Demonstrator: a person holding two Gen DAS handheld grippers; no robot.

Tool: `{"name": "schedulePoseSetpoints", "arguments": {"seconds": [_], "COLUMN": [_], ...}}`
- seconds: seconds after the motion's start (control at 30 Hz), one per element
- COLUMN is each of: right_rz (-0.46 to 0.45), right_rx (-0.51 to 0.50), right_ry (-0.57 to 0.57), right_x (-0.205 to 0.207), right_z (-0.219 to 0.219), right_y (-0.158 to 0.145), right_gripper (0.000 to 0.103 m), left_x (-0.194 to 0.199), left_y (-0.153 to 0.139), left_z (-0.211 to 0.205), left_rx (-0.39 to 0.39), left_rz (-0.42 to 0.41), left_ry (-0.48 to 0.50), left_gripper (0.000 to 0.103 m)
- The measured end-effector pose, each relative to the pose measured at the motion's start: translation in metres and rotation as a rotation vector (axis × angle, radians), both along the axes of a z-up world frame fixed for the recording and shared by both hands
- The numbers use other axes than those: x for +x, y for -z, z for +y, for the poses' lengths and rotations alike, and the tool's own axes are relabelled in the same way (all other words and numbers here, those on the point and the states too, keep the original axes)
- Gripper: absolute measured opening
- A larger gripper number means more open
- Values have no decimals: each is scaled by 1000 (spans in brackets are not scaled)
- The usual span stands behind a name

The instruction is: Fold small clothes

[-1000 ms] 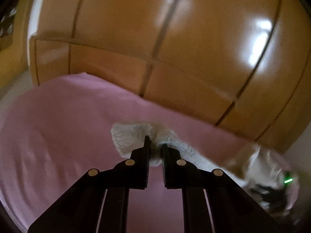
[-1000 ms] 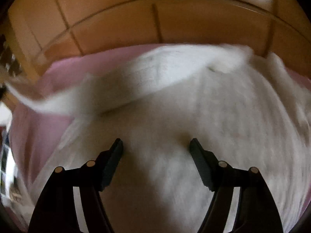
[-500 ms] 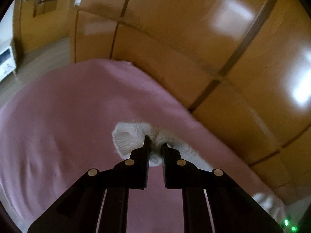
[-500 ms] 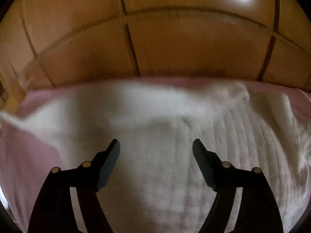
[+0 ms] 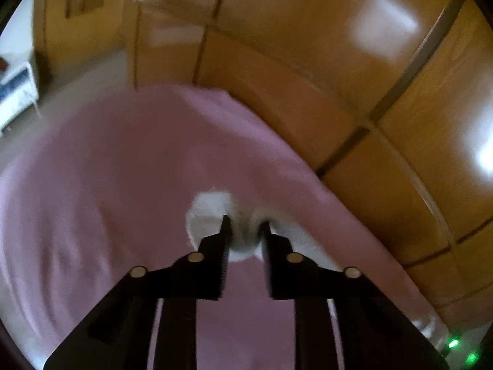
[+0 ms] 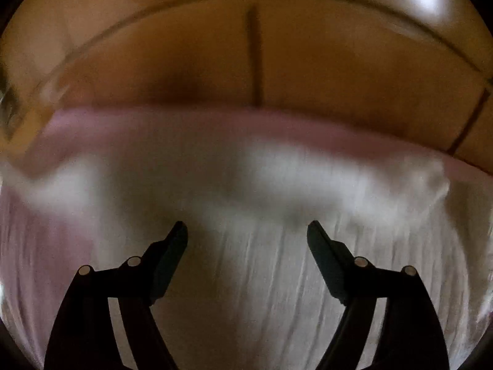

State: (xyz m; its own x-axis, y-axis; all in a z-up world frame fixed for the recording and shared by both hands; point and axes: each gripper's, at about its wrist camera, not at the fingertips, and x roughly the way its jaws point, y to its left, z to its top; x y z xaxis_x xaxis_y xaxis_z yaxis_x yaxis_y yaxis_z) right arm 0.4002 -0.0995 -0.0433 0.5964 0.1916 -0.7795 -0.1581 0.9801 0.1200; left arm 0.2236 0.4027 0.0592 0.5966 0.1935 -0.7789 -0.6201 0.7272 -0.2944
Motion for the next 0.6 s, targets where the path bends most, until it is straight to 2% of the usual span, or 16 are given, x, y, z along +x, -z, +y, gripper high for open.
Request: {"name": "schedulePoseSetpoints", "arguments": {"seconds": [0.03,0.07,0.13,0.2,0.27,0.33,0.43,0.53,0.6], "right_rz": [-18,-40,-78,-89,-74,-43,-15,-16,-23], "right_rx": [65,135,170,162,116,98,77,53,20], "right_ry": [75,162,268,265,247,217,196,186,198], "right_x": [9,15,12,1,-17,-44,-87,-140,-176], "right_z": [-9,-22,-34,-42,-51,-66,-78,-97,-119], "right_y": [-6,-13,-19,-17,-8,4,15,16,12], "right_gripper": [82,84,90,91,92,92,93,94,96], "left_x": [-2,-7,-16,-25,-38,-52,-70,-100,-127], "left_y": [-4,-7,-8,1,15,30,56,74,84], "left_z": [2,6,14,18,15,3,-40,-94,-138], "left_rx": [23,46,65,55,-7,-71,-132,-200,-278], "left_rz": [9,17,14,25,18,-8,-12,-43,-78], "left_ry": [-27,-65,-96,-93,-53,24,215,445,623], "left_gripper": [42,61,66,66,66,66,66,66,66]}}
